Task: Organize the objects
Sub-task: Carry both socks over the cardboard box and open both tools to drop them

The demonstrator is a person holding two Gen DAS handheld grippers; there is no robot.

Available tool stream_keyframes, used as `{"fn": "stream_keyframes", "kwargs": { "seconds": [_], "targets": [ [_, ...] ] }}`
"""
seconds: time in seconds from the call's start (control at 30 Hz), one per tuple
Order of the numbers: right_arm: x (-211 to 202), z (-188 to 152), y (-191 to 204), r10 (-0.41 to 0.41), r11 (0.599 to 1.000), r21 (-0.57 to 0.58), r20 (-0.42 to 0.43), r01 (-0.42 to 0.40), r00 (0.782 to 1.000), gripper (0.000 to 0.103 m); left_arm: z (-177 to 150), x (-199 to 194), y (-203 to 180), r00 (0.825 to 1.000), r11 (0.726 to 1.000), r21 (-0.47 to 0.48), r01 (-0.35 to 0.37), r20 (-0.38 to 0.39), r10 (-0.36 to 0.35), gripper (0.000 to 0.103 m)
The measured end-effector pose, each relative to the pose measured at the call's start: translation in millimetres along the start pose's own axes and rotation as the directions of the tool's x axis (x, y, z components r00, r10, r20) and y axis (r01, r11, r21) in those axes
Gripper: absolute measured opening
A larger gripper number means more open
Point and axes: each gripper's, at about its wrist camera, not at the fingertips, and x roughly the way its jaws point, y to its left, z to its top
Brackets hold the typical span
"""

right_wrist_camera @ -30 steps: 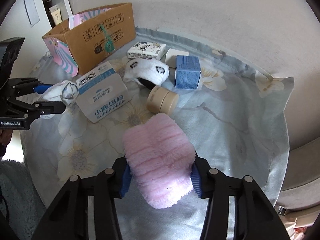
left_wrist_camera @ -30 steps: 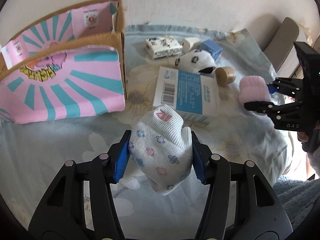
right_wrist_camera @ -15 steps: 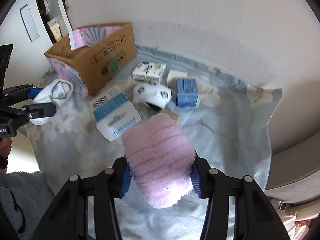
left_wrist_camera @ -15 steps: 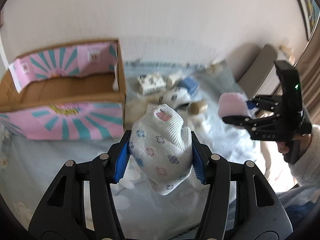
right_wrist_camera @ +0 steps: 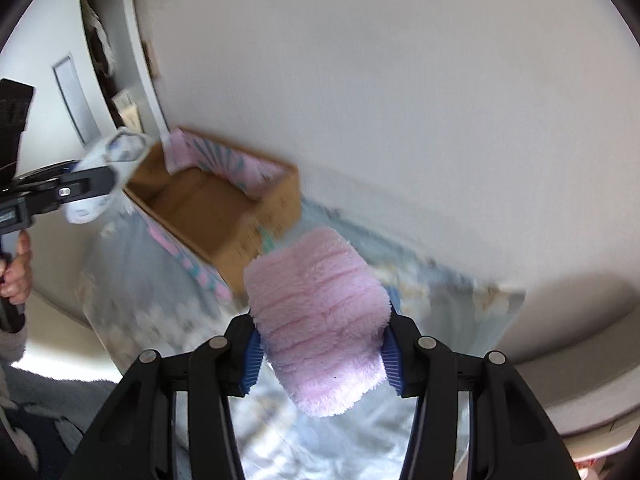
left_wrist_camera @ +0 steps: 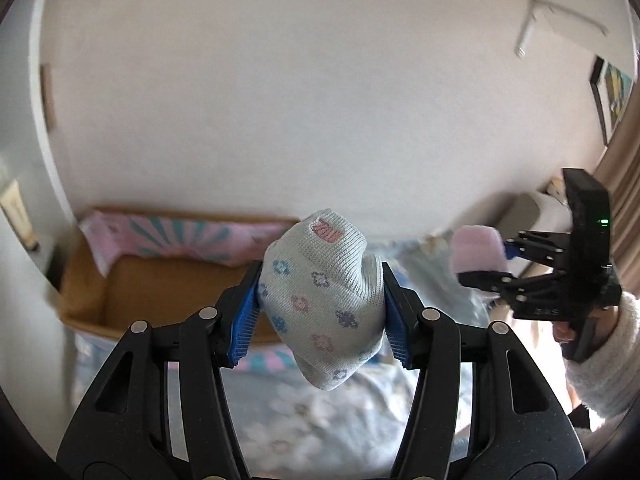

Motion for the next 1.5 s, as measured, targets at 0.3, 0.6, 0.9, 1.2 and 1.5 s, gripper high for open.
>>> {"fn": "stream_keyframes", "kwargs": {
  "seconds": [0.3, 0.6, 0.9, 1.2, 1.5],
  "targets": [
    [20.3, 79.0, 54.0, 0.051, 0.998, -0.049, 0.01, -0.051, 0.999, 0.046, 44.0, -2.4, 83.2, 0.994, 0.994, 0.026, -0.103, -0.035, 0.104, 0.051],
    [85.8, 122.1, 99.6, 0.113, 0.992, -0.041, -0.076, -0.117, 0.991, 0.046, 47.5, 37.7, 150.9, 0.968, 0.983, 0.06, -0.176, -0.171, 0.184, 0.051],
    [154.3, 129.7, 109.0, 0.121, 0.993, 0.023, -0.178, -0.118, 0.977, 0.046, 35.2, 80.7, 174.2, 0.945, 0.983, 0.075, -0.168, -0.27, 0.182, 0.051],
    [180.6, 126.9, 109.2, 0.106, 0.994, 0.024, -0.221, -0.103, 0.97, 0.046, 27.4, 97.7, 174.8, 0.923, 0.975, 0.154, -0.157, -0.327, 0.201, 0.054],
    [185.2, 121.0, 101.8, 0.13, 0.991, 0.045, -0.258, -0.123, 0.957, 0.094, 21.9, 97.7, 165.6, 0.912, 0.956, 0.218, -0.198, -0.316, 0.261, 0.103]
  ]
}}
